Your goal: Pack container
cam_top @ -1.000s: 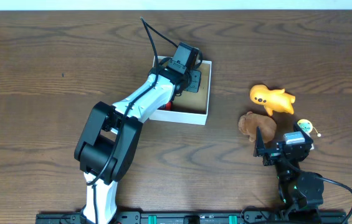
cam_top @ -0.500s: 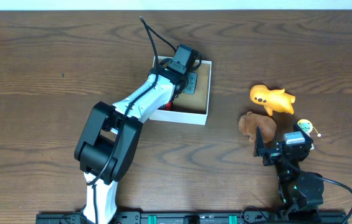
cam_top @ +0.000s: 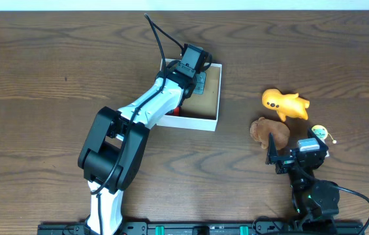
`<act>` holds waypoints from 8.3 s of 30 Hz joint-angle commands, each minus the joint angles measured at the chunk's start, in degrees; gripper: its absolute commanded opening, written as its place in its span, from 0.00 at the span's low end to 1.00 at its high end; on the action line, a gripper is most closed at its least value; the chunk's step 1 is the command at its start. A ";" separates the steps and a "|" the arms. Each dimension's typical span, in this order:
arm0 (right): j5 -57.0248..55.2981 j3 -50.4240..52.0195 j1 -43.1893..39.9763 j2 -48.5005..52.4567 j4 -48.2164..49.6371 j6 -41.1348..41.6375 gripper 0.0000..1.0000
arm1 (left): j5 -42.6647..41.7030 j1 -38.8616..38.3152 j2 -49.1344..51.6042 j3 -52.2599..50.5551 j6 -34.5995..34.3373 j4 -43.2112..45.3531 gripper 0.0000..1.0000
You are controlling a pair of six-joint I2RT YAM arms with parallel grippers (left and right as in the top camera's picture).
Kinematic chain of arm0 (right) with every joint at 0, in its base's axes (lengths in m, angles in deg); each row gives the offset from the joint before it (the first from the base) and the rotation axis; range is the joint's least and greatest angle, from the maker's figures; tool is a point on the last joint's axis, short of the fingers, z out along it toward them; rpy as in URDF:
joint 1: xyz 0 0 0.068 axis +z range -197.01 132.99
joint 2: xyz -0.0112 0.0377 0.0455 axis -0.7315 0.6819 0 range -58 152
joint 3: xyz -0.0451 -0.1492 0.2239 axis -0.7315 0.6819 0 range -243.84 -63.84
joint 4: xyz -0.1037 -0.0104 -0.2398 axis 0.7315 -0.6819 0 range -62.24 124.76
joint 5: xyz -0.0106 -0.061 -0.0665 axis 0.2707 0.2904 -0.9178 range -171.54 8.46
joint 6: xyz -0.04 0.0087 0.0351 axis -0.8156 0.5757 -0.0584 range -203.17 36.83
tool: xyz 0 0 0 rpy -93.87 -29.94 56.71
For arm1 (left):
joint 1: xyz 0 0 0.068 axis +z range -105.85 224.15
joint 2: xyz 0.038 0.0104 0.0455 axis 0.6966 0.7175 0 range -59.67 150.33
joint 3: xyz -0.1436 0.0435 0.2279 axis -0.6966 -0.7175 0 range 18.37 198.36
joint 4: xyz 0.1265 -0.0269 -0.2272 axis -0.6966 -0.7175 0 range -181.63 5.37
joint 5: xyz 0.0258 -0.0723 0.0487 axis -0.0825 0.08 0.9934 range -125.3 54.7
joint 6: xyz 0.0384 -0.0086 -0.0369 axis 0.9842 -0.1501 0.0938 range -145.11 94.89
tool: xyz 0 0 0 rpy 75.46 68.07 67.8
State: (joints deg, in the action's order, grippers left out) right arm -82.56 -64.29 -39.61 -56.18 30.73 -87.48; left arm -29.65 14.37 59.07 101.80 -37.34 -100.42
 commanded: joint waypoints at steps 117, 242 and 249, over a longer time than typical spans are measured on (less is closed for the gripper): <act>-0.04 0.13 -0.26 -0.13 -0.22 0.85 0.99 | 13.05 36.13 -17.64 0.81 -1.01 -10.97 0.98; 4.13 -47.67 -34.73 92.26 -30.42 -25.49 0.15 | 13.05 36.13 -17.64 0.81 -0.98 -10.97 0.98; 5.60 -51.80 -32.89 92.26 -33.48 -20.24 0.01 | 13.05 36.15 -17.64 0.81 -0.98 -10.97 0.98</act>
State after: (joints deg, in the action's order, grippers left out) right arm -78.45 -112.24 -73.95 35.66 -1.75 -111.31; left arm -17.10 50.33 41.89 101.89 -38.59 -111.31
